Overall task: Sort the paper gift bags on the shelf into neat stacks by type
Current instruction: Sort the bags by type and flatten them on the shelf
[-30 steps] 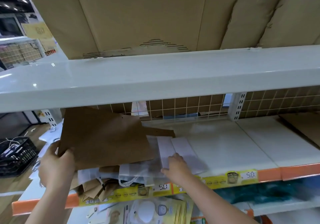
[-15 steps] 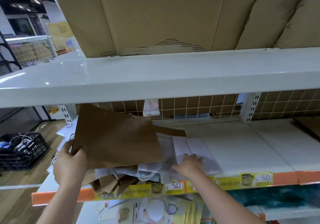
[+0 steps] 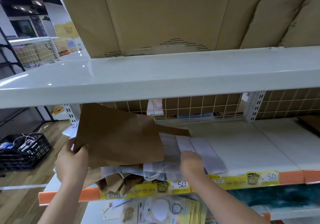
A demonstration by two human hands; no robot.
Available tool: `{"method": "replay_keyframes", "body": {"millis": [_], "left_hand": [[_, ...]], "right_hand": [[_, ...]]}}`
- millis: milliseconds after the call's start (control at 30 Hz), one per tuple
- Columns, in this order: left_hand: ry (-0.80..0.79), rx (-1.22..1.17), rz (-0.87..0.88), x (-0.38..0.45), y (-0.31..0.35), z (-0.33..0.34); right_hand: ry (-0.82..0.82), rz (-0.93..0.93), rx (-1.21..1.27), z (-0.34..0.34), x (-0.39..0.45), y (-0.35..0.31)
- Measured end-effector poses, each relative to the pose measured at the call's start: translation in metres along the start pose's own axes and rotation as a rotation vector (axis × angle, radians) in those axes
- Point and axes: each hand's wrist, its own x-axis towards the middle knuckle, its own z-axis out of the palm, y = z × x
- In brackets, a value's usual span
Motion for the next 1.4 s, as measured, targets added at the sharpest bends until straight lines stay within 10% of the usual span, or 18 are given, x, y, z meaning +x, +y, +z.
{"method": "replay_keyframes", "body": {"millis": [233,400,667,1033,1400], "left_hand": [[0.005,-0.055,0.025,0.0,0.01,0.003],[0.007,-0.049,0.016,0.001,0.007,0.006],[-0.014,-0.12,-0.04,-0.007,0.0,0.004],[0.034,-0.577,-0.311,-0.026,0.001,0.018],[-0.154,-0.582,-0.334,-0.14,0.037,0.105]], "right_hand": [[0.34,-0.179,0.152,0.008,-0.021,-0.015],[-0.068,0.017,0.495,0.01,-0.013,-0.006],[-0.259,0.251,0.88,0.011,0.004,0.003],[0.138,0.317,1.609,-0.016,0.0,0.092],[0.301,0.363,1.621,-0.022,-0.035,0.252]]}}
